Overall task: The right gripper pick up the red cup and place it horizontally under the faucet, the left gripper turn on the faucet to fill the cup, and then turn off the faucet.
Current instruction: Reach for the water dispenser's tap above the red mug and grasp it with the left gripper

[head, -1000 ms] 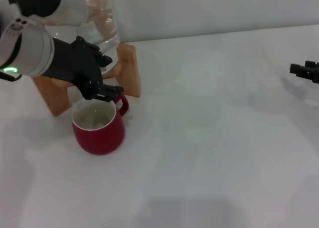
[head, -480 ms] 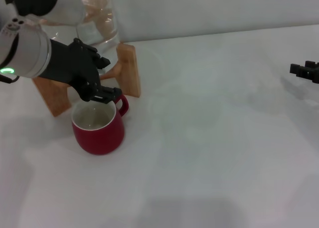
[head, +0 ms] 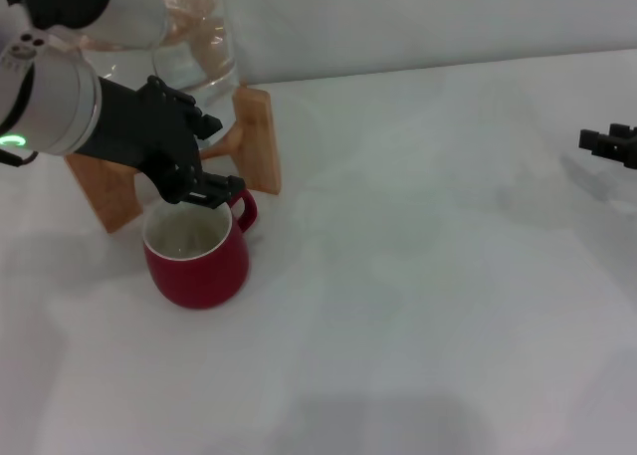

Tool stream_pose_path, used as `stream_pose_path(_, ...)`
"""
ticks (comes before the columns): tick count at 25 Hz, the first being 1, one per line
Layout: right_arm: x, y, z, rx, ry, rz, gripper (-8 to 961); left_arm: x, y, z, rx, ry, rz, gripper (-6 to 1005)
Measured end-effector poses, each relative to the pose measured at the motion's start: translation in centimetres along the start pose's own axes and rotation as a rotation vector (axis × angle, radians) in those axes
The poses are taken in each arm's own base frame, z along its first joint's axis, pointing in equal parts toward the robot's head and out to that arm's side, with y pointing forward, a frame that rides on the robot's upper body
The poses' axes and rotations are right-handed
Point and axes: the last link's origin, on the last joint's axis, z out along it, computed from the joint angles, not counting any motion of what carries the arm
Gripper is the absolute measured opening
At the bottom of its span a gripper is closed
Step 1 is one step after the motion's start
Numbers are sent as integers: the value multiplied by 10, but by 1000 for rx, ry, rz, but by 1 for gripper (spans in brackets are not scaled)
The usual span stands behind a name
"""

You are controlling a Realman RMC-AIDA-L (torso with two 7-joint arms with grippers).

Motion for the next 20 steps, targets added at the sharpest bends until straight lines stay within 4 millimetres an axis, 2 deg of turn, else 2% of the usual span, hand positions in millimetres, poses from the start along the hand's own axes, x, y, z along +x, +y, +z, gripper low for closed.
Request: stream_pose_path(20, 1, -1, -2, 4, -2, 6, 550, 5, 1, -3, -1, 18, 6, 664)
